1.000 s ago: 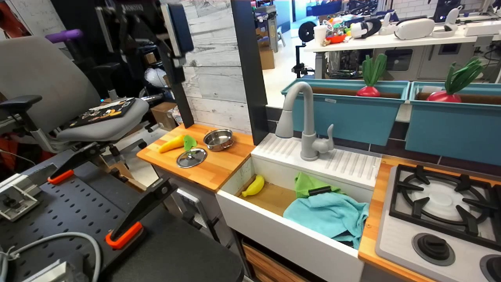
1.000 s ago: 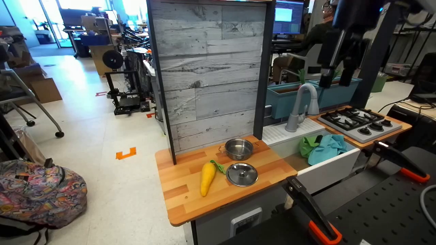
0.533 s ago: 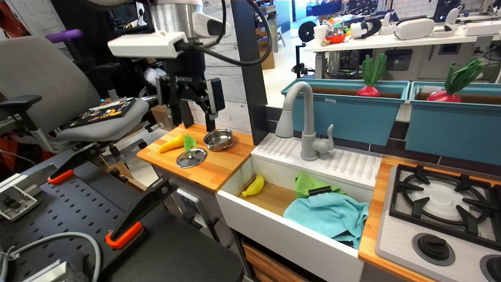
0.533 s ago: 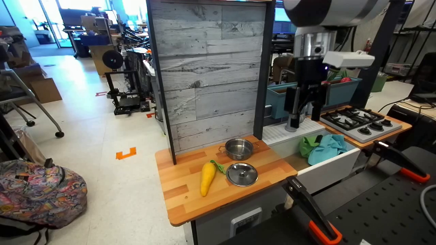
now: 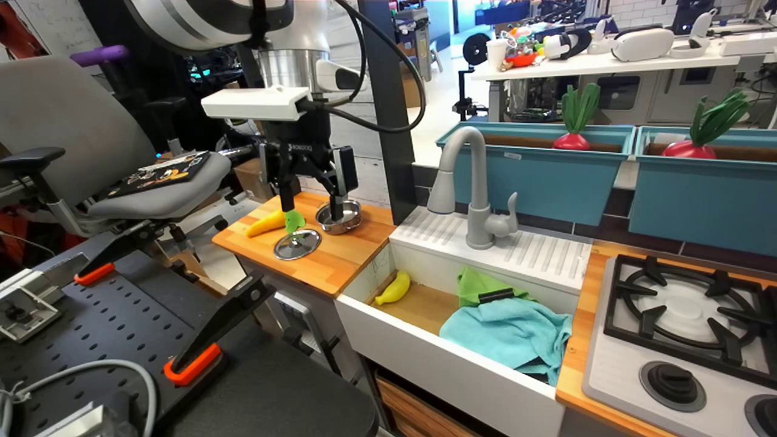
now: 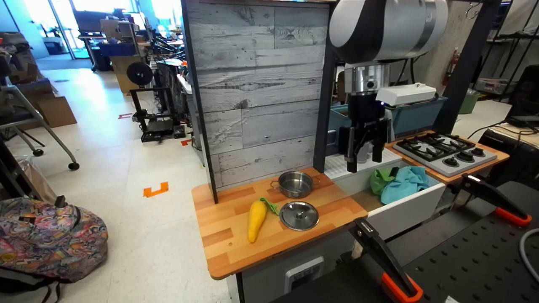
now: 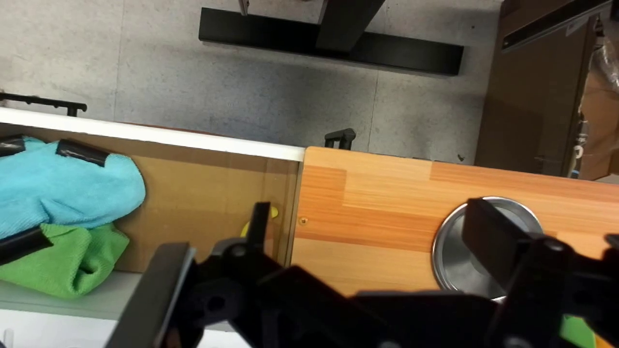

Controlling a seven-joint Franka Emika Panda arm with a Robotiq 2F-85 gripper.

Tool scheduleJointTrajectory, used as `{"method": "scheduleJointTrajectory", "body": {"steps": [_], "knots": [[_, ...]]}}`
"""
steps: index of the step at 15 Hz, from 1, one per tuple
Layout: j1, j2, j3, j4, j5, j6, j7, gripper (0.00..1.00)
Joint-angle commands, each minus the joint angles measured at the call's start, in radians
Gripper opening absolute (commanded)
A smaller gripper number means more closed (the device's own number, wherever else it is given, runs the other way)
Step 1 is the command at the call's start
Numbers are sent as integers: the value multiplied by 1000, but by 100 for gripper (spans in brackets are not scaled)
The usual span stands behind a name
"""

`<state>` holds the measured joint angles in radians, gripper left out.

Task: Put the silver lid on the silver pot

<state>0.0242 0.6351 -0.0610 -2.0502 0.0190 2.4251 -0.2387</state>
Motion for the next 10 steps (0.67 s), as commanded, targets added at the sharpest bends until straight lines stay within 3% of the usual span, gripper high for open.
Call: {"method": "scheduleJointTrajectory", "body": {"steps": [1, 4, 10], "knots": [[-31, 0, 30, 4, -29, -4, 20, 100], [-38, -1, 37, -1, -20, 7, 12, 100], [5, 53, 50, 27, -19, 11, 137, 100]]}}
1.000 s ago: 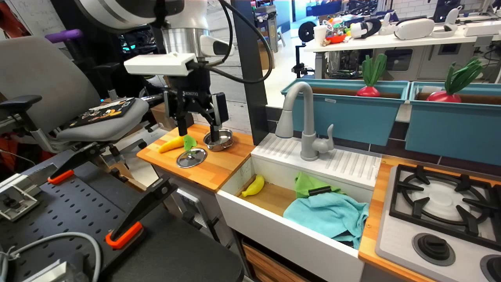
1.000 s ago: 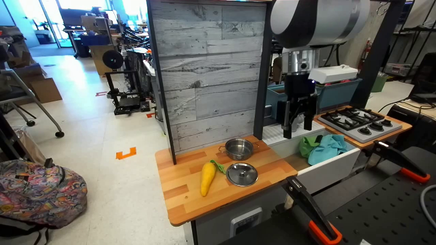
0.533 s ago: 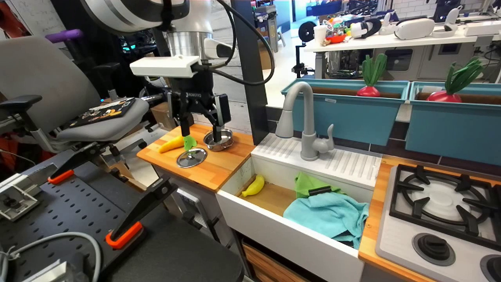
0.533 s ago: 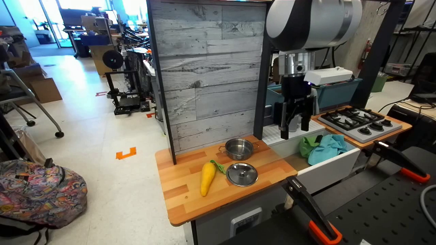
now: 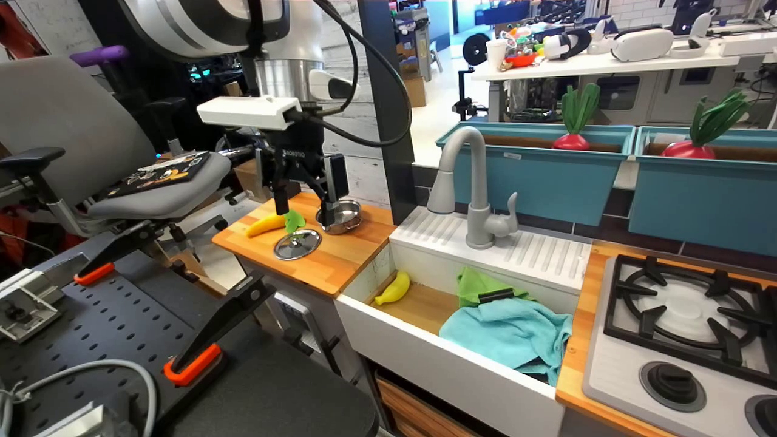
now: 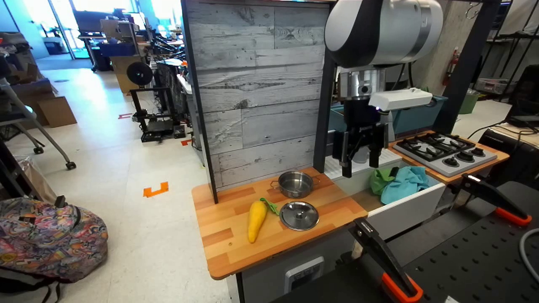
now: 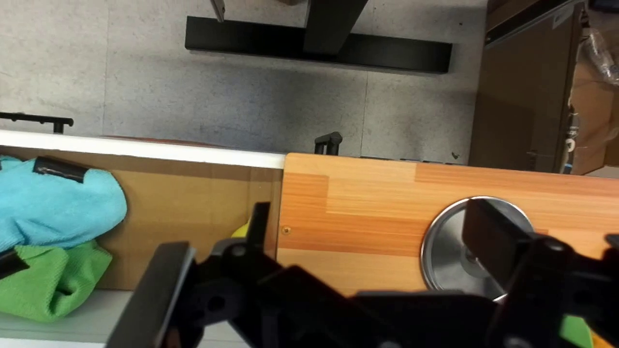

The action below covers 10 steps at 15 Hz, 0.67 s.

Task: Put the silver lid on the silver pot

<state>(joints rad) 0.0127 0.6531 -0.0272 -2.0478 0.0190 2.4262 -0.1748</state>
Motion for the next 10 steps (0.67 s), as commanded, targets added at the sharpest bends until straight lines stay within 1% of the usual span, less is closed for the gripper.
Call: {"method": "scheduleJointTrajectory", "body": {"steps": [1, 4, 8, 10], "knots": [[31, 43, 15, 25, -24, 16, 104, 100], [104, 85, -7, 48, -65, 27, 219, 100], [201, 160, -37, 117, -125, 31, 381, 100], [253, 199, -66, 150, -151, 64, 469, 100]]}}
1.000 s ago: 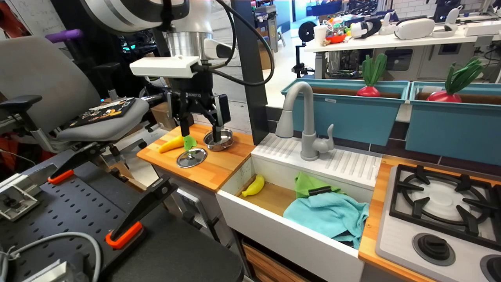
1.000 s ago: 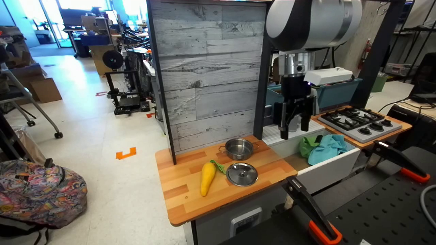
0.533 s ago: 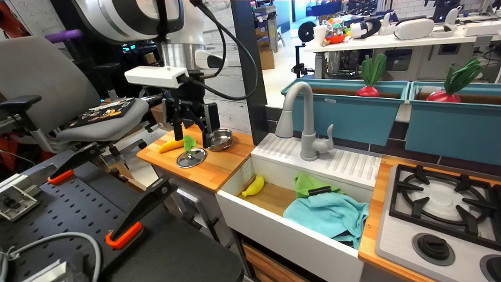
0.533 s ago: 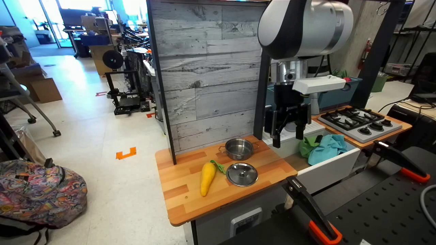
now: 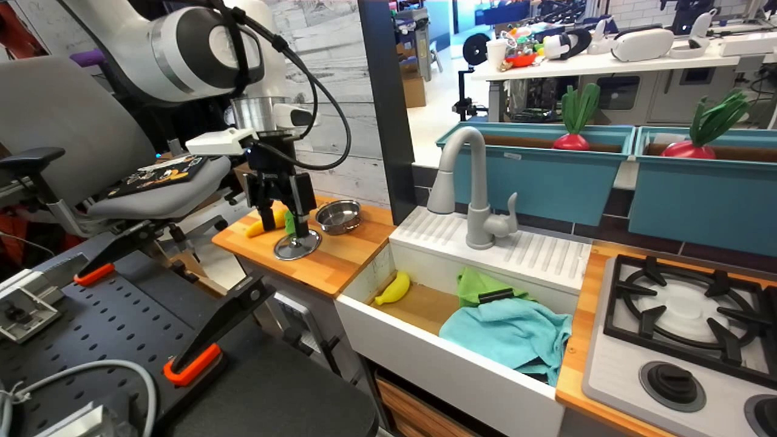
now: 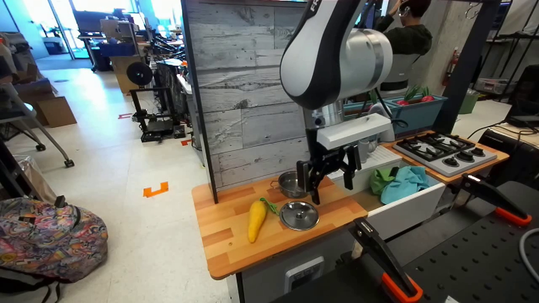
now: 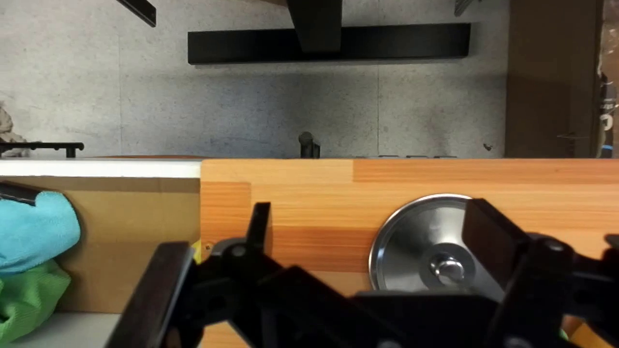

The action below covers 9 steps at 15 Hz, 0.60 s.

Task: Put the silver lid on the silver pot

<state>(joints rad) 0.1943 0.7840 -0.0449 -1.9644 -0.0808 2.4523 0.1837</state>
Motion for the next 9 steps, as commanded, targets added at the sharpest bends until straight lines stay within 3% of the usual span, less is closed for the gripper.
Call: {"method": "scheduleJointTrajectory", "body": {"steps": [1, 9], "knots": [[99, 91, -69, 79, -68, 72, 155, 100], [246, 224, -187, 127, -96, 323, 298, 100]]}}
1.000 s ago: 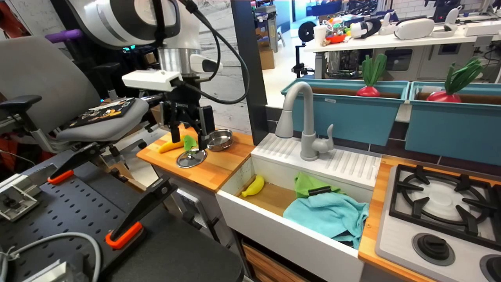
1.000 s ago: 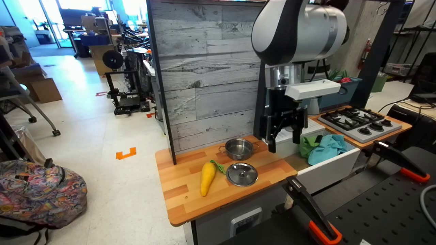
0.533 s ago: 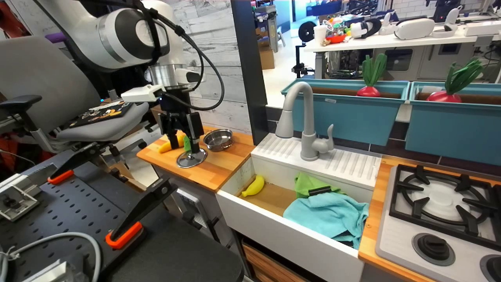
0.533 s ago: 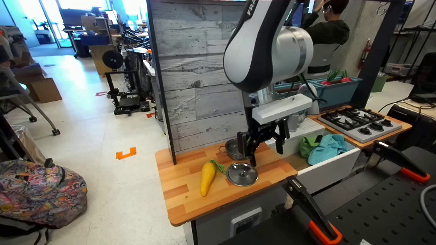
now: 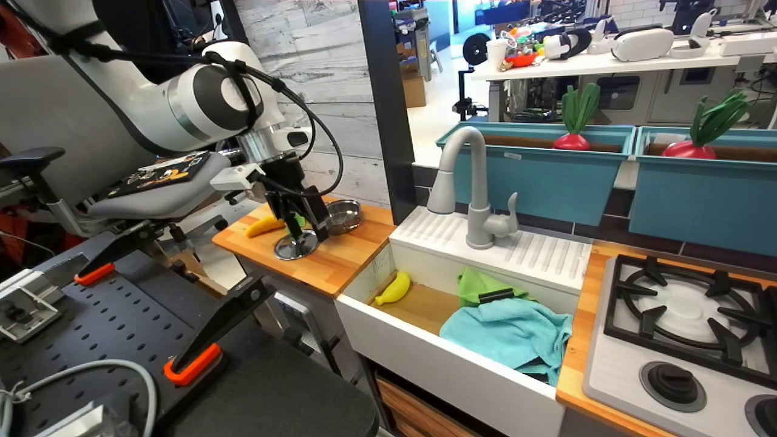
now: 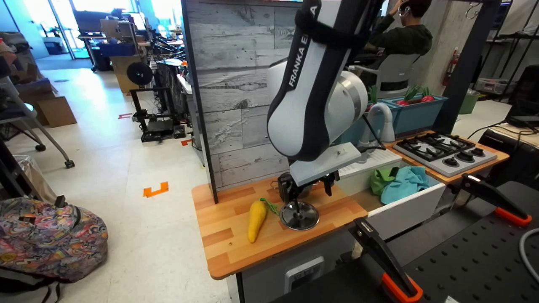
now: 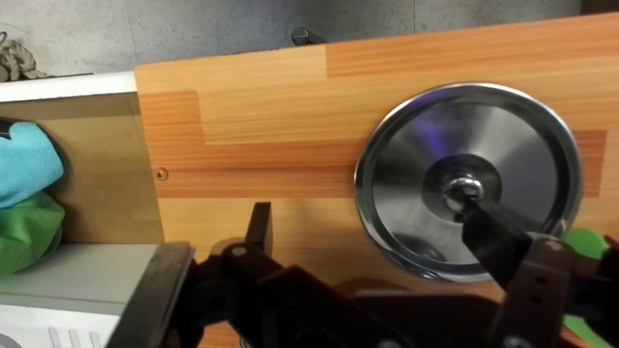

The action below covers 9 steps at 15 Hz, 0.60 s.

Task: Put the silver lid on the silver pot

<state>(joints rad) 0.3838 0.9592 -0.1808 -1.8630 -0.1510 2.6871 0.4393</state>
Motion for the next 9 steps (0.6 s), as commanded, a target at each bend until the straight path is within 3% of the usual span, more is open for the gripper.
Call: {"method": "scheduleJointTrajectory", "body": {"steps": [1, 9], "knots": [[76, 57, -66, 23, -23, 120, 46, 100], [203, 71, -176, -36, 15, 302, 62, 100]]}}
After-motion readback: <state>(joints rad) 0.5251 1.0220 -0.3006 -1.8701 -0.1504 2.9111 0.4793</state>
